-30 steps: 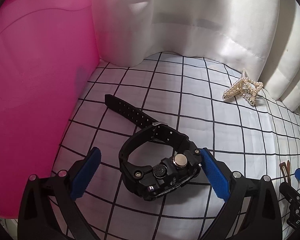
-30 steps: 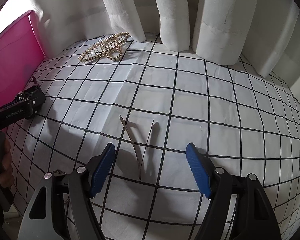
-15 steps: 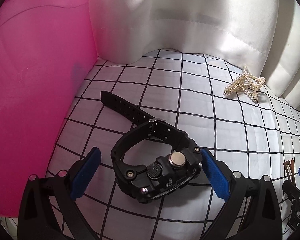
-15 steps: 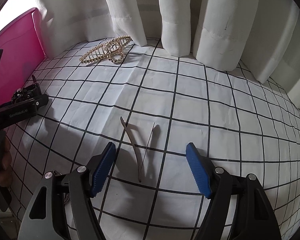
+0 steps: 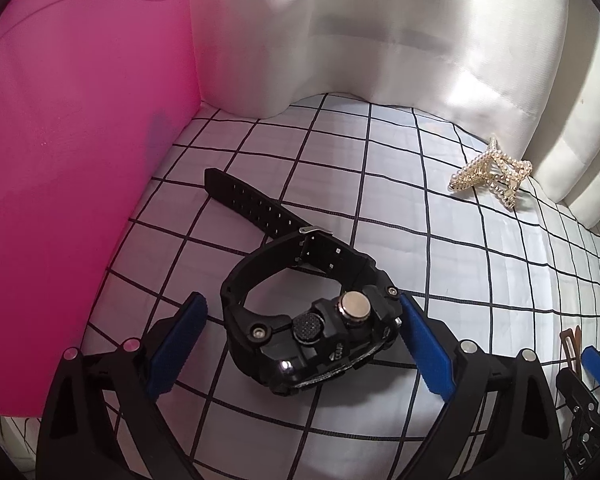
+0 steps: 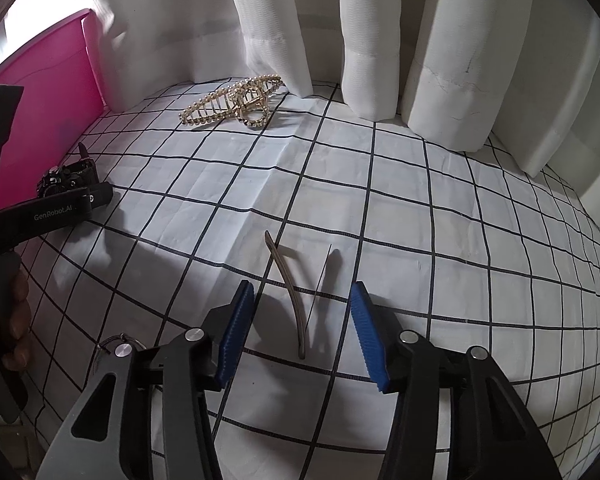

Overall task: Organize jewelry
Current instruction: 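Close the left tool on the black watch while the right tool grasps the brown hair pin, then lift the watch and hair pin and carry both over the pink tub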

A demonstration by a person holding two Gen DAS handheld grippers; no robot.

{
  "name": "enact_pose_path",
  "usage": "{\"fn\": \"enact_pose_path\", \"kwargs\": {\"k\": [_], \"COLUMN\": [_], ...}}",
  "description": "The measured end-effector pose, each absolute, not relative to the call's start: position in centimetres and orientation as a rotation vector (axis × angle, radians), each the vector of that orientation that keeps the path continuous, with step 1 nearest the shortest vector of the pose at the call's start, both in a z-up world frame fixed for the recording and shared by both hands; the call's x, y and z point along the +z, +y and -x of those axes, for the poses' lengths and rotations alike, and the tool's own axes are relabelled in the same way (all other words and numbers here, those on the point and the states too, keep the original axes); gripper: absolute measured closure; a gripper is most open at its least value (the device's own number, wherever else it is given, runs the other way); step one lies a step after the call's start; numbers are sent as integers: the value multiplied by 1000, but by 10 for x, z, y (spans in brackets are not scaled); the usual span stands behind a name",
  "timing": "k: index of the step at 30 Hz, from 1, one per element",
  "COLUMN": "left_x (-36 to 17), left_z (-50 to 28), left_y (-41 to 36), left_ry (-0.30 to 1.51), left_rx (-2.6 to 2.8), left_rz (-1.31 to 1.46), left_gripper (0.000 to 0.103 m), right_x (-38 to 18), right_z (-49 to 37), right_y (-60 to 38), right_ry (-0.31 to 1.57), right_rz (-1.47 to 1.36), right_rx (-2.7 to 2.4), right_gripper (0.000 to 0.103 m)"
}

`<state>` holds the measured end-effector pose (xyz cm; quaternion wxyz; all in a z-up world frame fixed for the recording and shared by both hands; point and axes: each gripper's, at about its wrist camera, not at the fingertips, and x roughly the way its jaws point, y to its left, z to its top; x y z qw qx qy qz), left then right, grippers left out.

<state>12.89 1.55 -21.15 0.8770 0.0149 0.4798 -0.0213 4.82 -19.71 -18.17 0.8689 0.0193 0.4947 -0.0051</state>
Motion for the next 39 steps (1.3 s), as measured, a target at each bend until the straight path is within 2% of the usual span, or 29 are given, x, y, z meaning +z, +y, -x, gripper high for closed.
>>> {"fn": "enact_pose_path", "kwargs": {"k": [2, 4, 6, 21, 39], "left_x": [-211, -209, -209, -194, -110], "left_z": [-125, -122, -119, -98, -47], "left_y": [14, 11, 8, 17, 6], "left_ry": [997, 991, 985, 1007, 928], "left_rx": [-56, -74, -78, -80, -145], "left_rz": [-38, -47, -55, -50, -43], "left_gripper": [18, 28, 33, 35, 36], "right_x": [-181, -181, -180, -166, -96], "right_z": [-48, -48, -48, -32, -15], "right_y": [-195, -195, -196, -209, -219], "right_ry": [1033, 1033, 1033, 1008, 918], "right_rz": [-40, -42, -39, -116, -87], "right_rx": [-6, -3, -9, 12, 68], "right_gripper": [64, 72, 90, 91, 91]}}
